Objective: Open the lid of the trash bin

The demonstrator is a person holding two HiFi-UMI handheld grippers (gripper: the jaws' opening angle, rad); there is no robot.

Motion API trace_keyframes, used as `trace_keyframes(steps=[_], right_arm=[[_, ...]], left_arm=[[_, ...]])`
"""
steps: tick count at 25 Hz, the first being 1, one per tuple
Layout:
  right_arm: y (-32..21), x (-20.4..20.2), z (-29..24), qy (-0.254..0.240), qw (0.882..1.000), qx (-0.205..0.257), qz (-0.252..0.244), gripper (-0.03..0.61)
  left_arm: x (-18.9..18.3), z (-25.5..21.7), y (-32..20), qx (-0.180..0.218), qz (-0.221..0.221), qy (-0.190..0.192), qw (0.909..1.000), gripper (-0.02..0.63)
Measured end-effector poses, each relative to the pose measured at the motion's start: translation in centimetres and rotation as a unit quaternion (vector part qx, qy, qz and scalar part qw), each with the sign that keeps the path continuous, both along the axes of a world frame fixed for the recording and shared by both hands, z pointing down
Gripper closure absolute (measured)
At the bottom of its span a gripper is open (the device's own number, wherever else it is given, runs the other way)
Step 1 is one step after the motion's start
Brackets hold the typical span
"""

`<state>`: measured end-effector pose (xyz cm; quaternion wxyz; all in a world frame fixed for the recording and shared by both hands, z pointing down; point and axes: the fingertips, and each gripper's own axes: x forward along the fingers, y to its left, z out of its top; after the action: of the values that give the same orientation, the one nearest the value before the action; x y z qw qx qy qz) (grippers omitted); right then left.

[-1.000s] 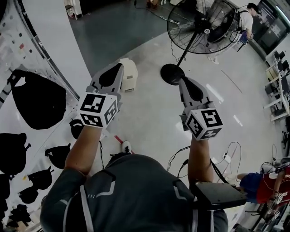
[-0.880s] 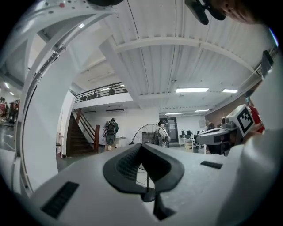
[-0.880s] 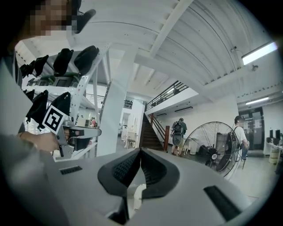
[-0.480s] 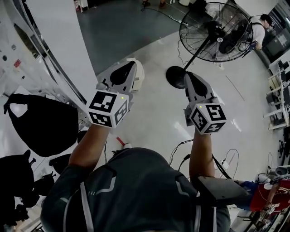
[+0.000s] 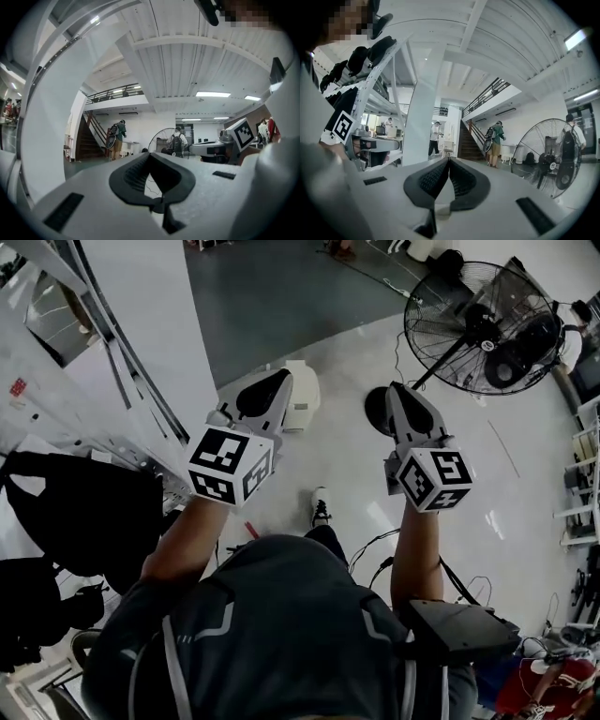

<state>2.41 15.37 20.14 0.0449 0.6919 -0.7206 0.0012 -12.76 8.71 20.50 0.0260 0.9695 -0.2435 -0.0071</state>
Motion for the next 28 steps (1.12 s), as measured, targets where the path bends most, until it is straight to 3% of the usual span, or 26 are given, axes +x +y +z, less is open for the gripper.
trace_keyframes(steps=[7,12,17,21,28], right_arm=[[-7.7,4.6,-0.6,-0.011,0.998,0.021,-0.064,0.552],[-14.0,8.0,-1.0,-0.012,0.994,0.014,-0.111,0.552],[-18.5,11.9,-1.1,-0.008,0.987,0.013,-0.159,0.552],[-20.7,16.1,-0.5,-0.010,0.984,0.011,-0.176,0.552],[-23.0,22.8,0.4,-0.020,0.983,0.017,-0.182,0.552]], left_arm=[[2.1,0.2,-5.0,-0.001,-0.073,-0.012,0.9973,0.604],[3.7,-0.6,-10.3,-0.007,-0.143,-0.011,0.9896,0.604],[7.7,-1.1,-14.8,-0.001,-0.184,-0.034,0.9824,0.604],[12.1,-0.7,-17.2,-0.002,-0.186,-0.043,0.9816,0.604],[19.1,-1.0,-19.1,-0.018,-0.149,-0.017,0.9885,0.604]])
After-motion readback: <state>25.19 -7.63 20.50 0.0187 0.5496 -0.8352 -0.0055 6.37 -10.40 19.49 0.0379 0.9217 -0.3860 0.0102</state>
